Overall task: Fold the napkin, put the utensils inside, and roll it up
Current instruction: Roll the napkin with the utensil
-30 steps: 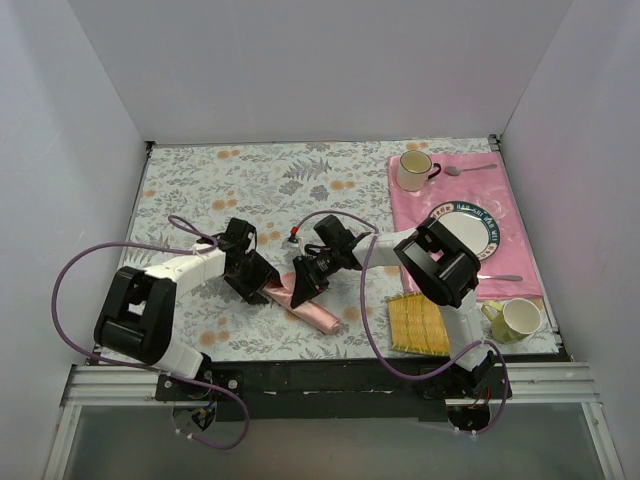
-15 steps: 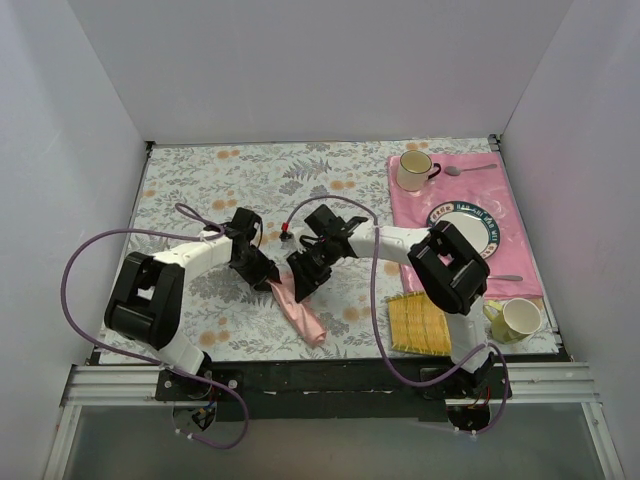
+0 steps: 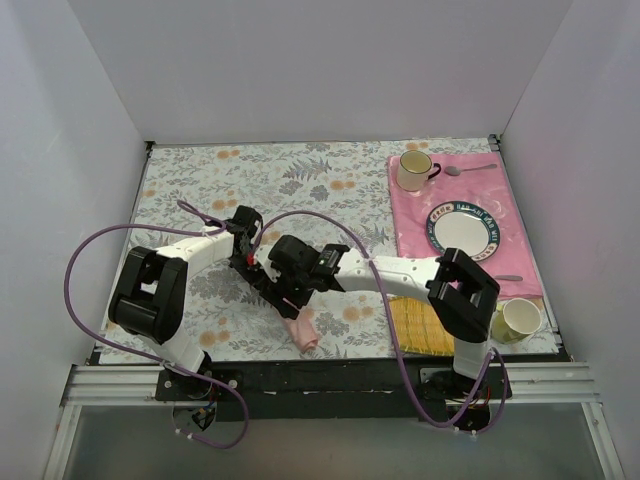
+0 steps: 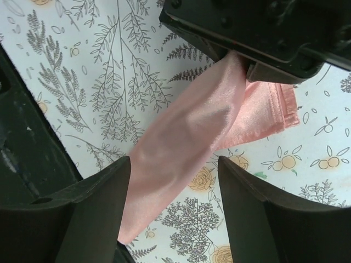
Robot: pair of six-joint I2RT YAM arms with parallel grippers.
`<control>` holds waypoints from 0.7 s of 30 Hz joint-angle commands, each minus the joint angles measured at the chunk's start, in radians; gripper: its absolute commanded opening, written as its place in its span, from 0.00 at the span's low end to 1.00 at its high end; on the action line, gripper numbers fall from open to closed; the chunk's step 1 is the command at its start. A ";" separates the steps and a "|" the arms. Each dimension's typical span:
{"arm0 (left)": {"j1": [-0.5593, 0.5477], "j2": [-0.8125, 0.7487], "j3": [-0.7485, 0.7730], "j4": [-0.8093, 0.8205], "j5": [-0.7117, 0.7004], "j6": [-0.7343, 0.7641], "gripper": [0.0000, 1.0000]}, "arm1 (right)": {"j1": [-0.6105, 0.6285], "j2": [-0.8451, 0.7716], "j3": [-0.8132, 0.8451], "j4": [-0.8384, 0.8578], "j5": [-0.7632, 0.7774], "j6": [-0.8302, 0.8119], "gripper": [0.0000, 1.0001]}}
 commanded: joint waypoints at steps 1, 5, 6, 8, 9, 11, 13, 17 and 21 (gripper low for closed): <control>0.004 -0.006 -0.025 -0.078 -0.012 -0.038 0.14 | 0.050 -0.023 0.026 0.048 0.191 0.055 0.73; 0.004 -0.014 -0.043 -0.084 0.008 -0.107 0.10 | 0.116 0.013 0.047 0.055 0.297 0.086 0.75; 0.004 -0.017 -0.045 -0.086 0.017 -0.118 0.09 | 0.122 0.022 0.055 0.056 0.318 0.087 0.76; 0.004 -0.021 -0.054 -0.087 0.022 -0.138 0.09 | 0.139 0.051 0.070 0.044 0.327 0.101 0.76; 0.004 -0.025 -0.055 -0.089 0.026 -0.155 0.09 | 0.145 0.059 0.075 0.041 0.337 0.103 0.76; 0.006 -0.032 -0.057 -0.092 0.025 -0.167 0.09 | 0.163 0.077 0.076 0.036 0.356 0.109 0.76; 0.004 -0.035 -0.055 -0.096 0.025 -0.179 0.08 | 0.171 0.097 0.079 0.015 0.407 0.110 0.76; 0.004 -0.040 -0.063 -0.100 0.028 -0.202 0.07 | 0.174 0.112 0.050 0.016 0.459 0.110 0.75; 0.009 -0.044 -0.077 -0.092 0.036 -0.211 0.07 | 0.174 0.097 -0.022 0.067 0.493 0.095 0.69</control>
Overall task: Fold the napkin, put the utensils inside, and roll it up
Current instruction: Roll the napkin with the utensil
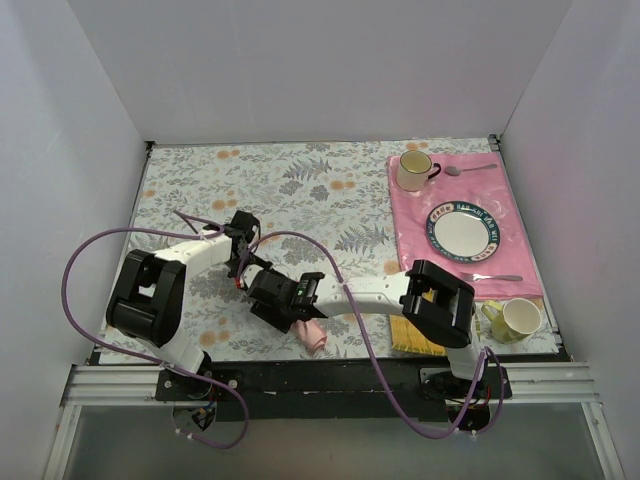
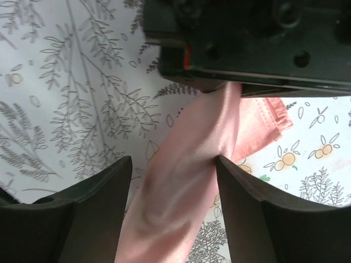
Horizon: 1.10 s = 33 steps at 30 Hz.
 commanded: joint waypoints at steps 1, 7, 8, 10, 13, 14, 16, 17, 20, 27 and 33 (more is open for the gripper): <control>0.005 -0.027 -0.041 -0.059 -0.006 -0.025 0.08 | -0.003 -0.029 -0.077 0.060 0.089 -0.007 0.65; 0.008 -0.027 -0.053 -0.048 0.008 -0.031 0.09 | -0.009 -0.012 -0.110 0.085 0.106 -0.027 0.38; 0.008 -0.028 -0.048 -0.048 0.005 -0.023 0.09 | -0.011 -0.014 -0.112 0.087 0.109 -0.027 0.36; 0.009 -0.022 -0.035 -0.054 -0.009 -0.004 0.11 | -0.014 -0.023 -0.120 0.097 0.100 -0.033 0.28; 0.008 -0.008 -0.009 -0.063 -0.026 0.065 0.21 | -0.024 -0.032 -0.126 0.102 0.051 -0.039 0.18; 0.008 0.001 0.010 -0.066 -0.029 0.085 0.25 | -0.038 -0.035 -0.129 0.103 0.025 -0.041 0.14; 0.008 0.001 0.022 -0.057 -0.037 0.147 0.38 | -0.067 -0.045 -0.138 0.114 -0.053 -0.033 0.04; 0.008 0.000 0.028 -0.059 -0.043 0.168 0.41 | -0.082 -0.046 -0.141 0.119 -0.102 -0.031 0.03; 0.008 -0.020 0.065 -0.065 -0.084 0.231 0.52 | -0.132 -0.066 -0.173 0.155 -0.239 0.001 0.02; 0.028 -0.057 0.160 -0.109 -0.150 0.323 0.64 | -0.250 -0.089 -0.204 0.202 -0.538 0.059 0.01; 0.086 -0.123 0.199 -0.123 -0.184 0.368 0.74 | -0.366 -0.039 -0.212 0.235 -0.811 0.136 0.01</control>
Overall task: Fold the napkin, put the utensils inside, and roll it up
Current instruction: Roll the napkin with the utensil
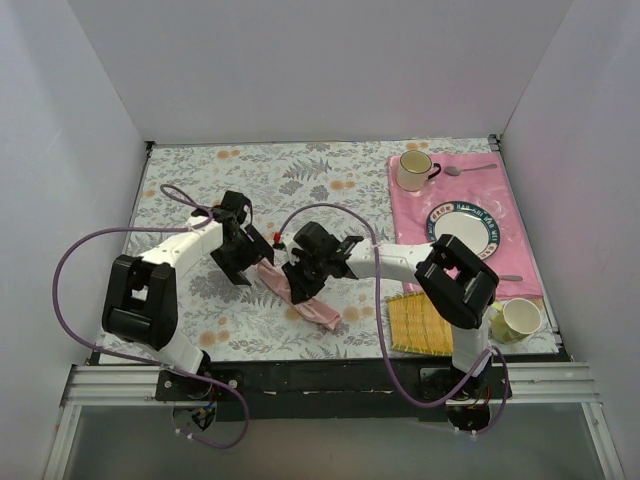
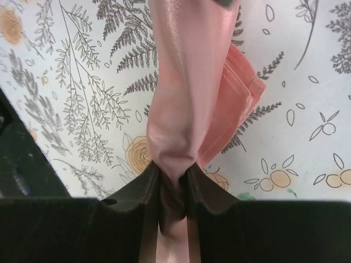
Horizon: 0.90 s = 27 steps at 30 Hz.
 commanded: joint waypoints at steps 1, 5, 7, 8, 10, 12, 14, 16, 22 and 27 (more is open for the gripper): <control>0.037 -0.109 0.053 -0.030 -0.062 0.061 0.74 | -0.079 0.032 -0.034 0.054 -0.270 0.083 0.01; 0.038 -0.161 0.045 -0.033 -0.081 0.091 0.75 | -0.126 0.070 -0.045 0.100 -0.404 0.136 0.01; 0.038 -0.185 0.018 -0.016 -0.066 0.092 0.75 | -0.148 0.096 -0.042 0.115 -0.460 0.144 0.01; 0.038 -0.196 0.005 -0.008 -0.052 0.092 0.74 | -0.156 0.104 -0.045 0.127 -0.480 0.153 0.01; 0.038 -0.234 -0.042 0.033 -0.001 0.086 0.72 | -0.178 0.120 -0.063 0.161 -0.533 0.189 0.01; 0.040 -0.270 -0.117 0.128 0.069 0.078 0.71 | -0.189 0.135 -0.062 0.169 -0.568 0.187 0.01; 0.037 -0.281 -0.166 0.209 0.206 0.069 0.63 | -0.205 0.143 -0.059 0.157 -0.583 0.176 0.02; 0.034 -0.291 -0.223 0.309 0.278 0.031 0.61 | -0.214 0.147 -0.057 0.145 -0.590 0.157 0.07; 0.032 -0.235 -0.230 0.438 0.327 -0.003 0.57 | -0.219 0.144 0.008 -0.009 -0.534 0.036 0.22; 0.032 -0.209 -0.212 0.460 0.332 -0.006 0.56 | -0.219 0.133 0.090 -0.141 -0.436 -0.044 0.32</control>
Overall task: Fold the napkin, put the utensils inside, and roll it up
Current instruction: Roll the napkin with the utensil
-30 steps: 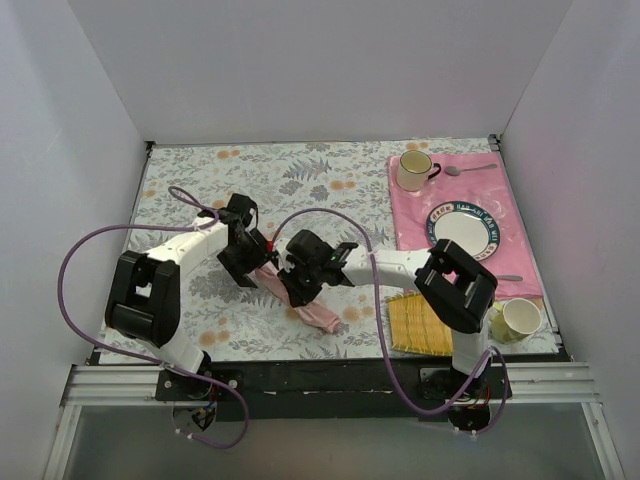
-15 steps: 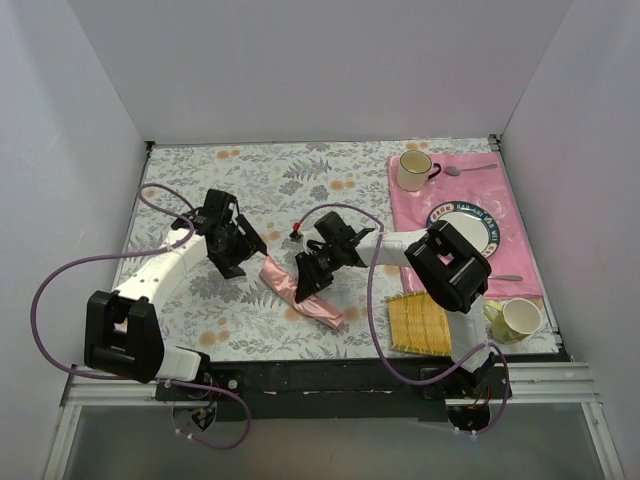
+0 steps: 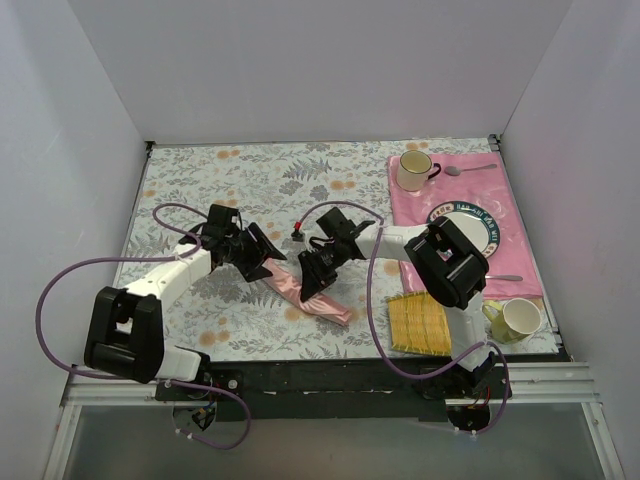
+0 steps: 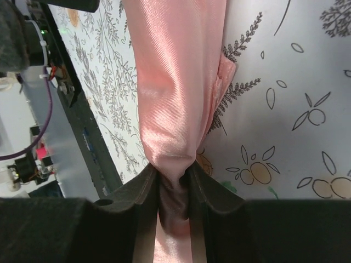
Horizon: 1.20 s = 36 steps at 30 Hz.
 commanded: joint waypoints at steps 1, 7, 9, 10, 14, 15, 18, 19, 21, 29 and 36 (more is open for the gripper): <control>-0.002 0.011 0.030 0.072 0.039 -0.015 0.56 | -0.001 -0.004 0.089 -0.177 0.091 -0.103 0.33; -0.003 0.077 0.012 0.129 0.042 -0.038 0.56 | 0.000 -0.021 0.138 -0.243 0.142 -0.135 0.39; -0.003 0.115 0.018 0.132 0.033 -0.031 0.56 | 0.000 -0.035 0.150 -0.285 0.176 -0.159 0.41; -0.003 0.131 0.021 0.130 0.030 -0.024 0.56 | -0.001 -0.039 0.163 -0.301 0.190 -0.167 0.42; -0.002 0.177 0.034 0.129 0.021 -0.014 0.56 | 0.000 -0.096 0.160 -0.366 0.257 -0.207 0.46; -0.003 0.182 0.035 0.129 0.021 -0.012 0.56 | 0.003 -0.108 0.154 -0.377 0.266 -0.213 0.48; -0.003 0.195 0.043 0.115 0.008 -0.003 0.56 | 0.004 -0.151 0.118 -0.389 0.291 -0.229 0.50; -0.002 0.203 0.046 0.113 0.005 0.002 0.56 | 0.004 -0.160 0.108 -0.390 0.292 -0.229 0.50; -0.002 0.209 0.049 0.107 0.005 0.011 0.56 | 0.004 -0.189 0.062 -0.392 0.312 -0.229 0.50; -0.003 0.229 0.107 0.069 -0.002 0.032 0.56 | 0.002 -0.257 -0.076 -0.340 0.345 -0.264 0.50; -0.002 0.199 0.210 0.001 -0.004 0.034 0.58 | 0.005 -0.295 0.021 -0.407 0.423 -0.253 0.53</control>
